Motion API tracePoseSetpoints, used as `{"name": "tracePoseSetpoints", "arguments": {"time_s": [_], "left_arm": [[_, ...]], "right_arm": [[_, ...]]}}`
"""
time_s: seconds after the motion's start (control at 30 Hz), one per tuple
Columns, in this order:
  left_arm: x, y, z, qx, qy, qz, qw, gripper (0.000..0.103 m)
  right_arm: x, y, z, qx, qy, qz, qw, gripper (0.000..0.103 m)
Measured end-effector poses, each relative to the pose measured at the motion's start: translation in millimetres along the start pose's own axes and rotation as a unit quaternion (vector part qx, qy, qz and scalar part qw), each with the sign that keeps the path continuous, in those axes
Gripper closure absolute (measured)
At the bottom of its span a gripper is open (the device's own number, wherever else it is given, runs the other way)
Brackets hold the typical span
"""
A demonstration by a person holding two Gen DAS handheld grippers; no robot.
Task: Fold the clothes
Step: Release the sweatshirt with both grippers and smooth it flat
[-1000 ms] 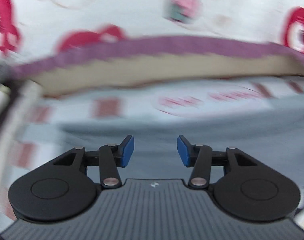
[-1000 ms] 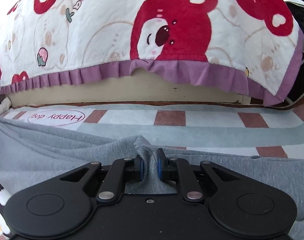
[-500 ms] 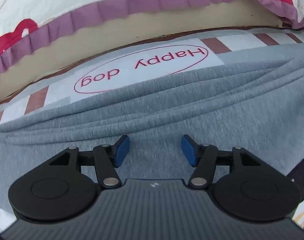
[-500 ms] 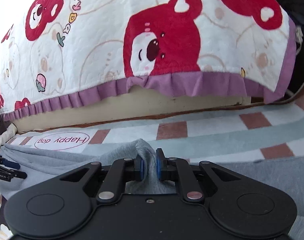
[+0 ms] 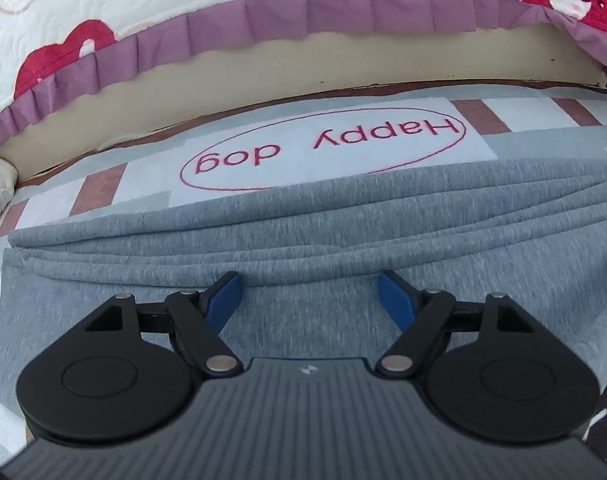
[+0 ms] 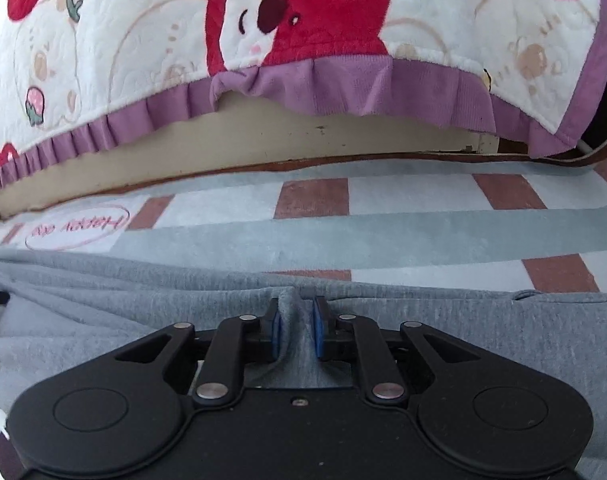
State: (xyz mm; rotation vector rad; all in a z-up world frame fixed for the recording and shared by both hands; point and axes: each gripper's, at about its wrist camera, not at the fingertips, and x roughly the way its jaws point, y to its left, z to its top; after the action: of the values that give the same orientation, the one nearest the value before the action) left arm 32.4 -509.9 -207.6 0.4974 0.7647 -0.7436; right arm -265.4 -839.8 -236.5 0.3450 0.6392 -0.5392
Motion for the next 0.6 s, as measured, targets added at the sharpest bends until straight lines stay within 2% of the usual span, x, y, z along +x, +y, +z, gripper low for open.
{"name": "tracePoseSetpoints", "arguments": {"time_s": [0.03,0.07,0.1,0.13,0.2,0.23,0.33,0.4,0.47,0.5,0.53,0.6], "left_arm": [[0.8,-1.3,0.8,0.009,-0.001,0.0,1.0,0.03],[1.3,-3.2,2.2,0.02,-0.001,-0.003,0.9998,0.034],[1.4,-5.8,4.1,0.032,-0.002,-0.008,0.9994,0.043],[1.3,-9.3,6.1,0.045,-0.002,-0.012,0.9989,0.054],[-0.4,-18.6,8.3,0.071,-0.003,-0.015,0.9974,0.067],[-1.8,-22.7,8.0,0.082,-0.006,-0.013,0.9966,0.068],[-7.2,-30.3,7.0,0.101,-0.014,-0.021,0.9946,0.067],[-16.5,-38.1,8.0,0.117,-0.024,-0.058,0.9911,0.061],[-27.3,-47.6,9.6,0.137,-0.037,-0.103,0.9846,0.057],[-32.7,-52.4,10.5,0.146,-0.043,-0.125,0.9804,0.052],[-36.5,-60.2,10.8,0.161,-0.05,-0.14,0.9757,0.047],[-40.4,-81.2,11.1,0.195,-0.06,-0.163,0.9653,0.045]], "right_arm": [[-0.7,-0.7,0.6,-0.006,0.002,-0.005,1.0,0.061],[-3.6,-2.5,1.7,-0.009,0.001,-0.011,1.0,0.053],[-8.4,-6.5,3.0,-0.007,0.0,-0.013,1.0,0.042],[-14.9,-13.4,3.8,0.008,0.0,-0.003,1.0,0.039],[-28.4,-29.5,3.9,0.058,0.004,0.029,0.998,0.036],[-34.4,-37.9,2.8,0.091,0.008,0.047,0.995,0.035],[-42.8,-57.2,-4.4,0.196,0.023,0.083,0.977,0.035],[-44.4,-56.9,-8.4,0.225,0.03,0.074,0.971,0.035],[-46.9,-46.5,-8.8,0.225,0.033,0.047,0.973,0.035],[-48.5,-40.9,-8.4,0.225,0.034,0.034,0.973,0.034],[-51.3,-36.2,-9.5,0.232,0.029,0.029,0.972,0.033],[-57.6,-30.1,-15.9,0.256,0.017,0.028,0.966,0.033]]}}
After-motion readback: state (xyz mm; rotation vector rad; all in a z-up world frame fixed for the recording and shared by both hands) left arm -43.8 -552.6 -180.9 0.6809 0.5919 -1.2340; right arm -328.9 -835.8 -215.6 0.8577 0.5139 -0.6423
